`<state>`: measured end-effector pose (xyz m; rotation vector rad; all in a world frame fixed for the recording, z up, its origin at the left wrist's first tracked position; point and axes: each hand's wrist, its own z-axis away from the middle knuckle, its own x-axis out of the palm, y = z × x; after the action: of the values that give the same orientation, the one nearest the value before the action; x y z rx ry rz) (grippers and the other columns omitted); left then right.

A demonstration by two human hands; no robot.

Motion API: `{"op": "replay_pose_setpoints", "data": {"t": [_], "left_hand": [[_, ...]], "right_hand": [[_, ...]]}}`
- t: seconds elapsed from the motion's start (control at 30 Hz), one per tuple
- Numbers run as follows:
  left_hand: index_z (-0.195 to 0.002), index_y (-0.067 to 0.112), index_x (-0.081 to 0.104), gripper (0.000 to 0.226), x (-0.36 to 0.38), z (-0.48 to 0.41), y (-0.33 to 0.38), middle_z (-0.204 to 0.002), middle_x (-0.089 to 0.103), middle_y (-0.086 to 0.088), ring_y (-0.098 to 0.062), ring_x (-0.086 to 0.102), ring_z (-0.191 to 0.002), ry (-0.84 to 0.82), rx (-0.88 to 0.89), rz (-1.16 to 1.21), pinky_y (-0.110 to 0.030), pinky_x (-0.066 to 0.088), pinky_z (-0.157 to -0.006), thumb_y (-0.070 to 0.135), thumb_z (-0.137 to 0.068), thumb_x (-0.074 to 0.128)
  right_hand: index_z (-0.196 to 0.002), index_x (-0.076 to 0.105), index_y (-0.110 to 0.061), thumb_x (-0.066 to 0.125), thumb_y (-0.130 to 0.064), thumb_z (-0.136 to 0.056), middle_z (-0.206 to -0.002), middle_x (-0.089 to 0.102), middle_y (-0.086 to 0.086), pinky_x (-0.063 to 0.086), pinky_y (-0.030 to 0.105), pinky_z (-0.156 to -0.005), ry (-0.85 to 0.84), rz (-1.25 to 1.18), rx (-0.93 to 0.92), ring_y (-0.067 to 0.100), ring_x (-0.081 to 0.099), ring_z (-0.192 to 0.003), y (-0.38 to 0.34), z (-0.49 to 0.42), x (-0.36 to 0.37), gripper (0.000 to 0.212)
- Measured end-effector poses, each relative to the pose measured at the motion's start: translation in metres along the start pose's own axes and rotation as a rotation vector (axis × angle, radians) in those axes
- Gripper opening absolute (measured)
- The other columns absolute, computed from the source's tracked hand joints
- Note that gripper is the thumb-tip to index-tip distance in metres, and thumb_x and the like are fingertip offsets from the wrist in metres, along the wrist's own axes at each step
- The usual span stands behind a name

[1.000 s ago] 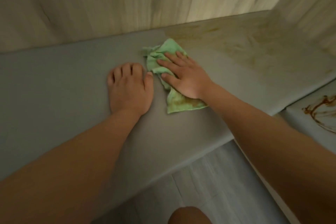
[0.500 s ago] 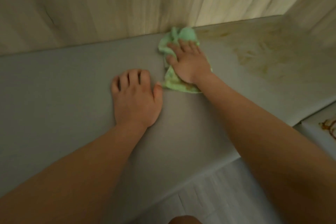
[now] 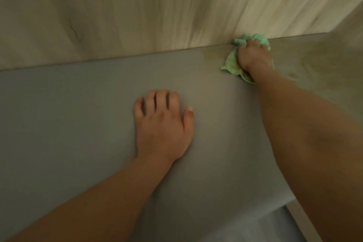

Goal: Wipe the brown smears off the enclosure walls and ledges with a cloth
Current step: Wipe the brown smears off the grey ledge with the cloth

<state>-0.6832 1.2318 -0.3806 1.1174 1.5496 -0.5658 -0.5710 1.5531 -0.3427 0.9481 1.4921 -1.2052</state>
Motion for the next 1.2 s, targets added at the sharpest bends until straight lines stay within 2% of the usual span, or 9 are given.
{"op": "replay_pose_setpoints", "data": {"t": [0.13, 0.27, 0.4, 0.5, 0.67, 0.83, 0.97, 1.1, 1.2], "left_hand": [[-0.125, 0.018, 0.057, 0.052, -0.001, 0.002, 0.002, -0.13, 0.055, -0.01, -0.035, 0.046, -0.126, -0.012, 0.002, -0.006, -0.054, 0.033, -0.111, 0.054, -0.097, 0.033], [-0.126, 0.016, 0.058, 0.052, -0.002, 0.003, 0.002, -0.128, 0.057, -0.012, -0.035, 0.049, -0.122, -0.012, -0.002, -0.011, -0.053, 0.034, -0.111, 0.053, -0.097, 0.033], [-0.121, 0.014, 0.059, 0.047, -0.003, 0.004, 0.002, -0.121, 0.059, -0.014, -0.036, 0.052, -0.116, 0.026, -0.002, -0.002, -0.054, 0.037, -0.108, 0.049, -0.098, 0.036], [-0.118, 0.014, 0.059, 0.046, -0.003, 0.005, 0.001, -0.119, 0.059, -0.015, -0.037, 0.052, -0.114, 0.026, 0.006, 0.007, -0.053, 0.038, -0.107, 0.048, -0.098, 0.036], [-0.114, 0.017, 0.058, 0.045, -0.004, 0.003, 0.002, -0.117, 0.058, -0.014, -0.036, 0.051, -0.111, 0.009, 0.001, 0.0, -0.052, 0.038, -0.105, 0.05, -0.097, 0.034], [-0.115, 0.016, 0.059, 0.046, -0.001, 0.003, 0.001, -0.118, 0.059, -0.013, -0.035, 0.051, -0.116, 0.034, 0.003, 0.017, -0.053, 0.037, -0.107, 0.052, -0.097, 0.036], [-0.113, 0.015, 0.058, 0.045, -0.002, 0.004, 0.001, -0.117, 0.059, -0.013, -0.035, 0.051, -0.115, 0.021, -0.001, 0.013, -0.053, 0.037, -0.107, 0.05, -0.097, 0.036], [-0.112, 0.015, 0.058, 0.042, 0.0, 0.004, 0.0, -0.116, 0.059, -0.012, -0.035, 0.051, -0.113, 0.032, 0.003, 0.022, -0.054, 0.037, -0.107, 0.049, -0.097, 0.037], [-0.112, 0.014, 0.058, 0.042, 0.002, 0.004, -0.001, -0.117, 0.058, -0.013, -0.036, 0.051, -0.113, 0.039, 0.01, 0.023, -0.054, 0.037, -0.107, 0.048, -0.097, 0.039]], "right_hand": [[-0.139, 0.058, -0.005, 0.027, -0.034, -0.107, -0.144, 0.056, 0.026, 0.042, 0.044, -0.109, -0.009, -0.027, -0.08, 0.042, 0.054, -0.131, -0.049, 0.041, 0.003, 0.053], [-0.136, 0.064, -0.011, 0.031, -0.035, -0.108, -0.139, 0.061, 0.024, 0.044, 0.04, -0.102, -0.052, -0.002, -0.335, 0.04, 0.057, -0.126, -0.096, 0.088, 0.01, 0.049], [-0.147, 0.056, -0.028, 0.036, -0.037, -0.11, -0.152, 0.054, 0.012, 0.037, 0.034, -0.107, -0.169, -0.071, -0.6, 0.032, 0.049, -0.137, -0.107, 0.12, 0.01, 0.043], [-0.155, 0.045, -0.028, 0.039, -0.034, -0.11, -0.164, 0.039, 0.005, 0.02, 0.025, -0.12, -0.229, -0.043, -0.706, 0.022, 0.032, -0.152, -0.071, 0.122, 0.004, 0.046], [-0.164, 0.021, -0.02, 0.021, -0.054, -0.107, -0.171, 0.02, 0.014, 0.011, 0.043, -0.127, -0.091, 0.163, -0.208, 0.032, 0.019, -0.157, 0.015, 0.061, 0.001, 0.066], [-0.166, 0.008, -0.018, 0.013, -0.058, -0.103, -0.172, 0.003, 0.017, 0.0, 0.052, -0.128, -0.138, 0.142, 0.004, 0.039, 0.001, -0.159, -0.024, 0.06, 0.007, 0.075], [-0.166, 0.009, -0.018, 0.01, -0.059, -0.107, -0.173, 0.003, 0.015, -0.002, 0.049, -0.128, -0.214, 0.136, -0.328, 0.037, 0.001, -0.159, -0.091, 0.096, 0.019, 0.072], [-0.165, 0.016, -0.038, 0.019, -0.058, -0.109, -0.173, 0.009, -0.004, -0.003, 0.035, -0.128, -0.271, 0.098, -0.7, 0.018, 0.002, -0.16, -0.085, 0.11, 0.012, 0.059], [-0.164, 0.019, -0.041, 0.023, -0.063, -0.106, -0.173, 0.015, -0.002, 0.003, 0.034, -0.127, -0.255, 0.157, -0.692, 0.019, 0.008, -0.159, -0.045, 0.081, 0.006, 0.062]]}}
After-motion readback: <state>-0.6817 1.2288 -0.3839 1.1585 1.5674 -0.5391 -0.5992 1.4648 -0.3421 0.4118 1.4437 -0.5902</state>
